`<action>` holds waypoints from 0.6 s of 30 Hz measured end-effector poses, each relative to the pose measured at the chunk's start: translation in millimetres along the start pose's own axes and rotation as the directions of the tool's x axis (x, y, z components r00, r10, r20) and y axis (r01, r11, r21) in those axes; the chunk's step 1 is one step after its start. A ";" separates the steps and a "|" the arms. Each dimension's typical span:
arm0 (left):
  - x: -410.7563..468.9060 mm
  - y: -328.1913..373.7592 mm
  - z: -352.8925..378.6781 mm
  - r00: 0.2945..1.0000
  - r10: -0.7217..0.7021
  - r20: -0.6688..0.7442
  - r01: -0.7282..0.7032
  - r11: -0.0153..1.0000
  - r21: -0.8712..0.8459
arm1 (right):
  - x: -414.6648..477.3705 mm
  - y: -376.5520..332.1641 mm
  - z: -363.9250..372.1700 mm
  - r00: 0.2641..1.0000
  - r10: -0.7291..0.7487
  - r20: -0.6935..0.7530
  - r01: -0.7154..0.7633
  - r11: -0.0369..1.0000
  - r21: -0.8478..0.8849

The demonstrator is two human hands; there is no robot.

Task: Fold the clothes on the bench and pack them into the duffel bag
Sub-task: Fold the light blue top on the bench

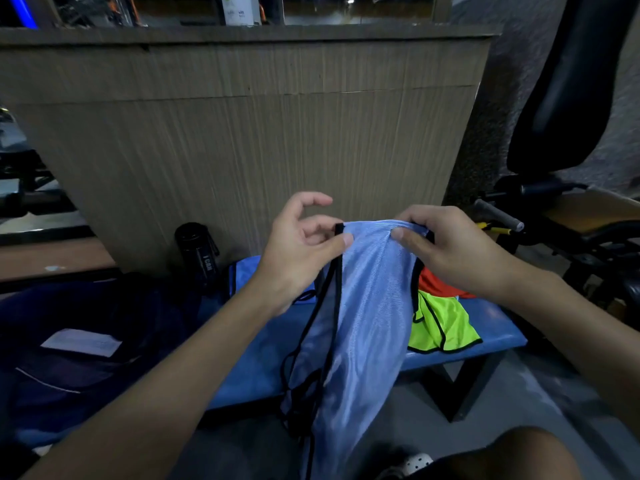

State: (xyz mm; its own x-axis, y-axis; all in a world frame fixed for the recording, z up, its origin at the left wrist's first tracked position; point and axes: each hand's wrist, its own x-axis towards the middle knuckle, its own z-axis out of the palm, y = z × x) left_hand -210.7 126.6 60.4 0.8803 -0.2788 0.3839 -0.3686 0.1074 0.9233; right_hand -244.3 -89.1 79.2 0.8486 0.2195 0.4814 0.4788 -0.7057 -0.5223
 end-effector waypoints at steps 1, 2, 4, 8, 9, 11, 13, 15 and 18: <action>-2.5 -4.3 1.2 1.000 -0.006 -0.014 0.006 1.000 -0.019 | -0.1 -1.0 -0.9 1.000 -0.005 0.004 0.005 1.000 -0.001; -3.9 -7.1 2.2 0.999 -0.005 -0.033 0.004 0.999 -0.037 | -0.2 -0.7 -1.5 1.000 -0.006 0.011 0.006 1.000 -0.001; -3.0 -8.4 4.4 0.998 0.013 -0.058 -0.017 0.998 -0.061 | -0.5 1.0 -3.1 1.000 -0.001 0.031 0.002 1.000 -0.022; 1.4 -3.5 8.1 0.998 0.062 -0.014 -0.062 0.997 -0.041 | 1.6 -0.7 -10.3 0.998 0.020 0.059 -0.016 0.997 -0.072; 1.6 -1.7 9.5 0.998 0.065 0.005 -0.065 0.997 -0.037 | 2.3 -4.1 -11.8 0.998 0.015 0.061 -0.011 0.998 -0.060; 1.7 1.9 13.0 0.997 0.073 0.035 -0.072 0.997 -0.033 | 4.1 -11.4 -12.7 0.997 -0.023 0.078 0.027 0.998 -0.058; 1.9 3.6 16.4 0.995 0.083 0.049 -0.081 0.996 -0.032 | 7.2 -15.8 -11.3 0.993 -0.071 0.090 0.080 0.991 -0.105; 1.0 0.8 20.9 0.997 0.076 0.033 -0.074 0.996 -0.041 | 9.8 -17.3 -10.8 0.994 -0.087 0.071 0.096 0.986 -0.137; -7.9 -12.2 31.4 1.000 0.004 0.012 -0.004 0.999 -0.041 | 11.9 -18.7 -12.1 0.994 -0.102 0.034 0.105 0.987 -0.119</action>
State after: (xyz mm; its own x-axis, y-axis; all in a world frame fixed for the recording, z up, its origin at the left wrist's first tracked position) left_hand -222.5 97.5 45.9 0.8750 -0.2899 0.3877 -0.3593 0.1478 0.9214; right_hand -245.9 -81.5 103.3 0.8024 0.3129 0.5082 0.5353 -0.7537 -0.3813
